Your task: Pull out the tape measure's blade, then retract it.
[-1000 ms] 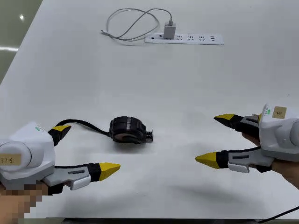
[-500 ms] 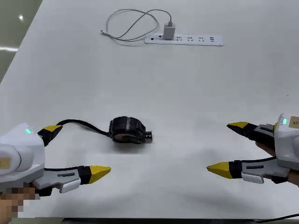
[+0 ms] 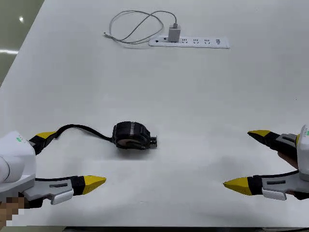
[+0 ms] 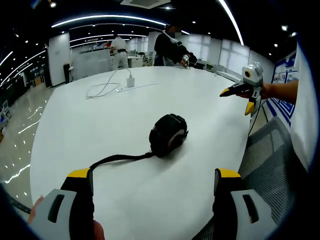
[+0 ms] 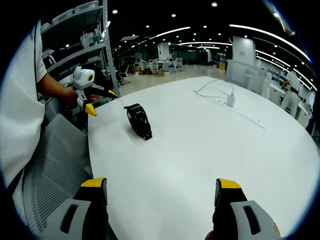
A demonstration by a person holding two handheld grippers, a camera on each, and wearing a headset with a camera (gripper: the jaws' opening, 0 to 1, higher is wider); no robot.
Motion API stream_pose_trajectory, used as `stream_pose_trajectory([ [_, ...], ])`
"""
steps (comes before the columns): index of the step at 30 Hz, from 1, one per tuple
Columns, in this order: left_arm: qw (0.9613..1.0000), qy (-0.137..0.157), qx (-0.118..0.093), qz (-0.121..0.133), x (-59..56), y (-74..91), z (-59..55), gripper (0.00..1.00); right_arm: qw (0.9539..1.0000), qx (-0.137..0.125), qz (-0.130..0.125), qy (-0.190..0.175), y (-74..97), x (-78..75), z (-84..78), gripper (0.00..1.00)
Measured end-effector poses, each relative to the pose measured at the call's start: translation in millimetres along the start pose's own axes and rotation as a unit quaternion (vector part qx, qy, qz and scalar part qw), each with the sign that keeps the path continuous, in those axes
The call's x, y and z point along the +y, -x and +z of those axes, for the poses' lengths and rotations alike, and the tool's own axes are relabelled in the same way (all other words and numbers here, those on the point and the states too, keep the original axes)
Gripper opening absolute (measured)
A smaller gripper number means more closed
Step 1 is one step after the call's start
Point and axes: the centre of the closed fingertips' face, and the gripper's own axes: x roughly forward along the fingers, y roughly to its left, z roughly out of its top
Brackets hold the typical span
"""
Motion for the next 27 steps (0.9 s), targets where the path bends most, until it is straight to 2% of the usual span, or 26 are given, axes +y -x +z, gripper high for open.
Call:
stream_pose_trajectory([
  [13, 0.9999, -0.007, 0.003, -0.013, -1.9, 7.7, -1.6, 0.99, 0.9999, 0.009, -0.007, 0.002, 10.5, -1.7, -7.1, 0.93],
  [19, 0.9997, -0.014, 0.007, -0.019, -2.9, 10.6, -3.4, 0.99, 0.9999, 0.013, -0.01, 0.003, 14.6, -1.6, -10.9, 0.99],
  [27, 0.9995, -0.016, 0.009, -0.025, -4.9, 14.2, -4.7, 0.99, 0.9998, 0.017, -0.013, 0.003, 20.0, -1.7, -13.1, 0.99],
])
